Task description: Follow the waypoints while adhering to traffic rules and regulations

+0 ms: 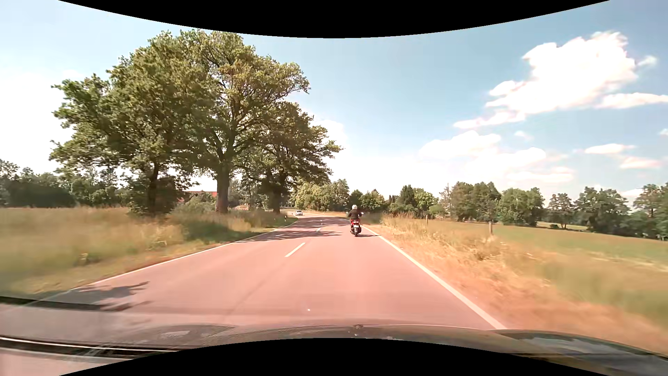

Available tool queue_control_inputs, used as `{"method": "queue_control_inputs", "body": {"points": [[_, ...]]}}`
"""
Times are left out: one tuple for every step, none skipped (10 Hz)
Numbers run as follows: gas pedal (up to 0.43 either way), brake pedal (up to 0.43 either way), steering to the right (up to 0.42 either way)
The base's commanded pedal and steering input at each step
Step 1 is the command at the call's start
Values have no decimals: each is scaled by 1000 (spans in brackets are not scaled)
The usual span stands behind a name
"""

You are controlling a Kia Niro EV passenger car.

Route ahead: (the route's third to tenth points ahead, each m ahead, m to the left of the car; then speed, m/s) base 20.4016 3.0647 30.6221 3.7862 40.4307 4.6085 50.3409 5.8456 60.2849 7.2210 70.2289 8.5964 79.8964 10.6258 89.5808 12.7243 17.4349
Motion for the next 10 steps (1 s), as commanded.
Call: {"method": "queue_control_inputs", "body": {"points": [[220, 6, 0], [220, 6, 0], [220, 6, 0], [220, 6, -1], [220, 6, -1], [220, 6, -1], [220, 6, -1], [220, 6, -2], [220, 6, -6], [220, 6, -14]]}}
